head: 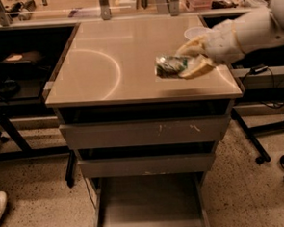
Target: Pick 7up can from bottom drawer and place on counter
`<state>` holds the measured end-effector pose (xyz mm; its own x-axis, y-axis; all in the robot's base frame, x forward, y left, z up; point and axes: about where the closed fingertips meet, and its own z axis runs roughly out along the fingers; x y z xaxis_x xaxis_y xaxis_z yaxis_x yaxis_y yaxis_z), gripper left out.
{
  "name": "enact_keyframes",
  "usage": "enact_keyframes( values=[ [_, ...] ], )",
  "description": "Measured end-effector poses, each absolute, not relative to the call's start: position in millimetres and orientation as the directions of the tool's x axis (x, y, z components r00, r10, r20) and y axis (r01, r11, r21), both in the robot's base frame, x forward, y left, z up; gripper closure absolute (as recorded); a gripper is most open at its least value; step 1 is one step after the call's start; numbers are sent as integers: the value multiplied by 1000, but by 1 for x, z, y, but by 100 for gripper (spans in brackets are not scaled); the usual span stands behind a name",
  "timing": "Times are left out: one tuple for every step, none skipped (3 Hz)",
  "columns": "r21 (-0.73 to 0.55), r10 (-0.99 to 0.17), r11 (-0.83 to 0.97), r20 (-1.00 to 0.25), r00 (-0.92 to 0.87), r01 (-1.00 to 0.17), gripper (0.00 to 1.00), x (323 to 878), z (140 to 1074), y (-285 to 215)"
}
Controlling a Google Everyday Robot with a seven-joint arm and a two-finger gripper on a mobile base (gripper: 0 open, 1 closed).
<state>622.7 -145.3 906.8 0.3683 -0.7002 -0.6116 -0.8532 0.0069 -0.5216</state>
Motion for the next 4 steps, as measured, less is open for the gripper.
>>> enact_keyframes(
  values=[
    [-451,-676,54,-673,300,-891,100,672,902,-112],
    [-375,-637,72,-731,247,-924,100,699,889,-79],
    [-346,-667,123,-723,181,-930,100,719,876,-64],
    [-376,-750,212,-654,97,-902,100,735,862,-72]
  ],
)
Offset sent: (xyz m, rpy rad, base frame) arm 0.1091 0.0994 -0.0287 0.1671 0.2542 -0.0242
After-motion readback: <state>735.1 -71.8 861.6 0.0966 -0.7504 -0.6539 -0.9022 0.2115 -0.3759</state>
